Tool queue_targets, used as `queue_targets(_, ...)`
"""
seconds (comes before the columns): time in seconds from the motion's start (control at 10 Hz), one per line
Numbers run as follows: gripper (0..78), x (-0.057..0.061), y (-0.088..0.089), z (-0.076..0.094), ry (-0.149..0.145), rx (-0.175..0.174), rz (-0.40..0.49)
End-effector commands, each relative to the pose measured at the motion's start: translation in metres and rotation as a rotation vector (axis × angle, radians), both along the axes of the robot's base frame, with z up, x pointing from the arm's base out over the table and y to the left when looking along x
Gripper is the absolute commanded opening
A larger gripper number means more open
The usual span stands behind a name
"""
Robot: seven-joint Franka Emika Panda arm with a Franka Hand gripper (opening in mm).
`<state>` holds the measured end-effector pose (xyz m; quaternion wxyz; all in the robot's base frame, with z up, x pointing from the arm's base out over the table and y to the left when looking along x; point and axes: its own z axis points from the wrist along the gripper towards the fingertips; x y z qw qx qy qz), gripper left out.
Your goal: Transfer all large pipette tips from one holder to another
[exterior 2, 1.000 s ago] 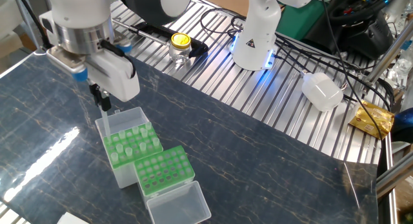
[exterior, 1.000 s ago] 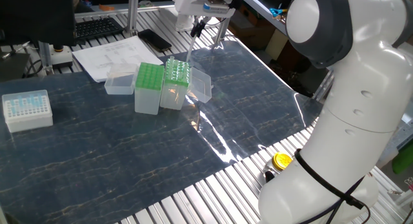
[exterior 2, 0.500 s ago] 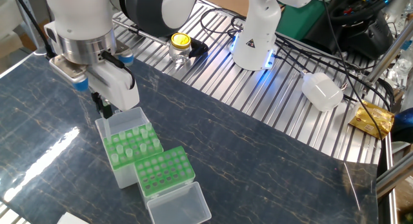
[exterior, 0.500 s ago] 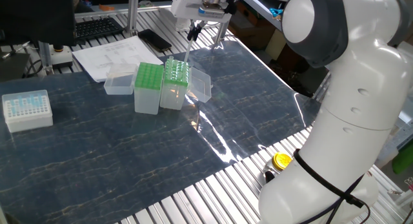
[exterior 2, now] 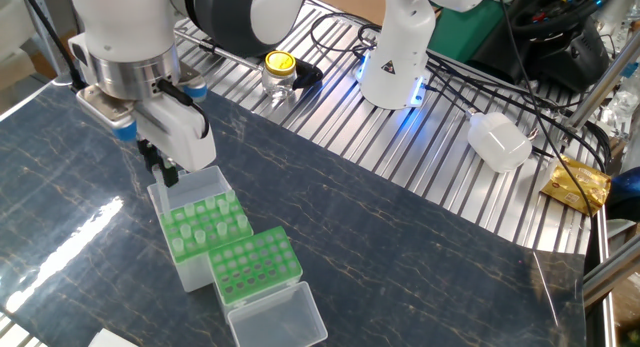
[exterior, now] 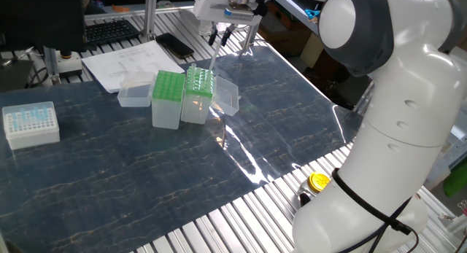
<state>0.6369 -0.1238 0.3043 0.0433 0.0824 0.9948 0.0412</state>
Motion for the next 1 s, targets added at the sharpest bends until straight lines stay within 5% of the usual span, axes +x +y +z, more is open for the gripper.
queue_targets(0.1, 77.4, 0.002, 0.001, 0.000, -0.004, 0.001, -0.005)
queue_targets(0.7, 77.4, 0.002, 0.001, 0.000, -0.004, 0.001, -0.005)
queue_targets(0.8, 77.4, -0.005, 0.020, 0.002, 0.043, -0.003, -0.021)
queue_targets(1.0, 77.4, -0.018, 0.037, 0.004, 0.051, -0.005, -0.025)
